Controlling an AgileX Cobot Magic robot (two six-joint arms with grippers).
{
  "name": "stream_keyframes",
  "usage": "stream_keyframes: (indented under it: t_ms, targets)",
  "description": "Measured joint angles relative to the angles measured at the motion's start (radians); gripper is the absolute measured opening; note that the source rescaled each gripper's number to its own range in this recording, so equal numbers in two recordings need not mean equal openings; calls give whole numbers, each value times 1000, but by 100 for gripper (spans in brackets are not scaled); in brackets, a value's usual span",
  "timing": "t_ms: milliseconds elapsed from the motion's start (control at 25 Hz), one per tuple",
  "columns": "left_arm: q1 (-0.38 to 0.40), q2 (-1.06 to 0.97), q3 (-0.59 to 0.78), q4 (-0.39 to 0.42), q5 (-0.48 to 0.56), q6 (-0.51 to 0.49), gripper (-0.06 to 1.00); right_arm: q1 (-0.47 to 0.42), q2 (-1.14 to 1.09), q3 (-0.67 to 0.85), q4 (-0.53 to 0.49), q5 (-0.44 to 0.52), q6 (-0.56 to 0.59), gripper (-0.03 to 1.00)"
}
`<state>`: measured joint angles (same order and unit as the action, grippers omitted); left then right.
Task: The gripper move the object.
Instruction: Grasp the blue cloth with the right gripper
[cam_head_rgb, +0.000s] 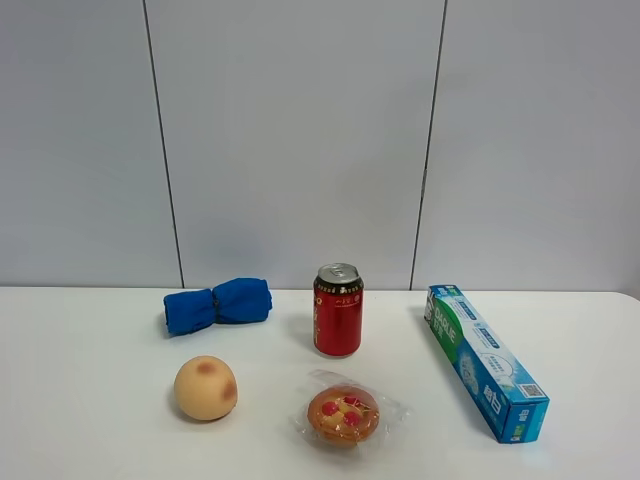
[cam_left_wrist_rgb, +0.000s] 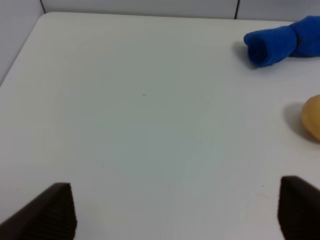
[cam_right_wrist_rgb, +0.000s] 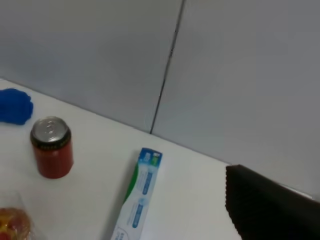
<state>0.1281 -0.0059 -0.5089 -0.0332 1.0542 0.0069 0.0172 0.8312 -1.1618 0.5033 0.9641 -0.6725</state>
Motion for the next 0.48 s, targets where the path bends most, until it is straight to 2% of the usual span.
stream_keyframes:
  t_ms: [80,200,400,480]
  targets:
    - [0,0,0,0,0,0,100,73,94,-51,-20,-19,-3,100]
    - [0,0,0,0,0,0,100,260,240,-143,-118,-74,46,100]
    - [0,0,0,0,0,0,100,537,506,-360,-411,-101,250,100]
    - [0,0,0,0,0,0,100,612,621,-478,-525,-90,315,100]
